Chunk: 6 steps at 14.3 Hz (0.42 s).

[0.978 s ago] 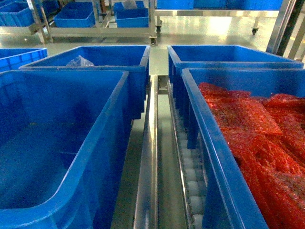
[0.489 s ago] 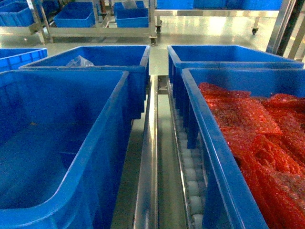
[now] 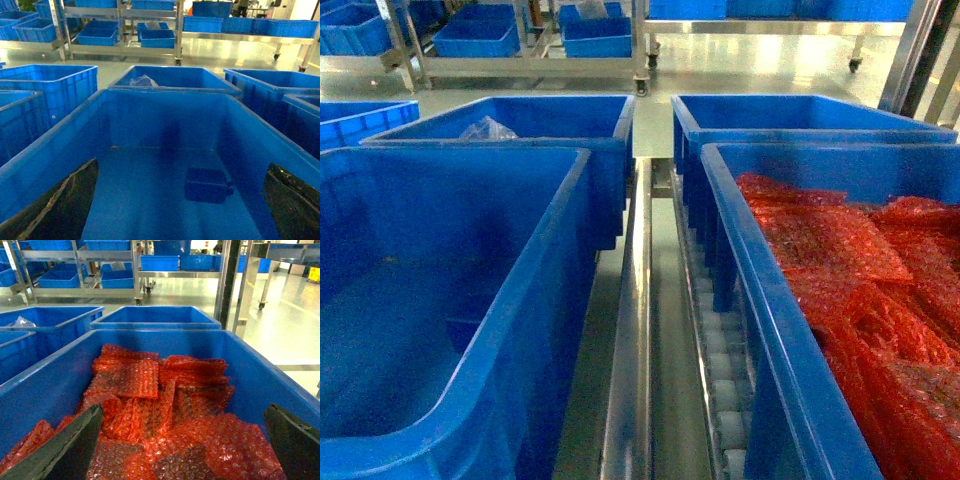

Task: Pick blue part to blue bin on bottom shelf

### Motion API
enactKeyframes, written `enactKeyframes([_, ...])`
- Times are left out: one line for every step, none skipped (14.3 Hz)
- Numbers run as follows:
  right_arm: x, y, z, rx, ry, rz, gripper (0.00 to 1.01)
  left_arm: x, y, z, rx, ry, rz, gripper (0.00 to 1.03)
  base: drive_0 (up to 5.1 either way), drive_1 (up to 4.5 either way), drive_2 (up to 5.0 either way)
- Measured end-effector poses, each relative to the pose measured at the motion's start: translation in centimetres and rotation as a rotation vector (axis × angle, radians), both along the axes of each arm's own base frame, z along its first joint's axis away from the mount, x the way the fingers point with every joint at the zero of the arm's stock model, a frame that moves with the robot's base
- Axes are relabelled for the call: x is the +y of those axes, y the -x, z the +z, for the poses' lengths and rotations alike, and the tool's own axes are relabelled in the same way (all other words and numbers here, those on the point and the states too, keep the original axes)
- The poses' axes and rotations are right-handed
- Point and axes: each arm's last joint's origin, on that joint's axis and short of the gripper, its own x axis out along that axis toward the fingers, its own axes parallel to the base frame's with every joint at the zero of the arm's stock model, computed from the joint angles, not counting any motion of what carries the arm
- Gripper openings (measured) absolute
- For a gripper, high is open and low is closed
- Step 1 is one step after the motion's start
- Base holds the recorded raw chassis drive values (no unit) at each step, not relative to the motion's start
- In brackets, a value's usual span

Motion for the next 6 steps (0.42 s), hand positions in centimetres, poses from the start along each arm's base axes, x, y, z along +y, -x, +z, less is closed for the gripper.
enactKeyframes([0.00,0.00,0.00,0.000,0.000,0.000,0.98,0.00,0.00,0.00,0.000,0.000,0.000,0.98,0.0,0.00,0.0])
enactKeyframes([0.00,0.00,0.00,0.000,0.000,0.000,0.98,0.00,0.00,0.00,0.000,0.000,0.000,0.98,0.0,0.00,0.0])
enactKeyframes([0.00,0.00,0.00,0.000,0.000,0.000,0.98,0.00,0.00,0.00,0.000,0.000,0.000,0.98,0.0,0.00,0.0])
enactKeyframes([0.00,0.00,0.00,0.000,0.000,0.000,0.98,0.00,0.00,0.00,0.000,0.000,0.000,0.98,0.0,0.00,0.0])
enactKeyframes([0.00,0.00,0.00,0.000,0.000,0.000,0.98,0.00,0.00,0.00,0.000,0.000,0.000,0.98,0.0,0.00,0.0])
enactKeyframes([0.00,0.00,0.00,0.000,0.000,0.000,0.98,0.00,0.00,0.00,0.000,0.000,0.000,0.98,0.0,0.00,0.0])
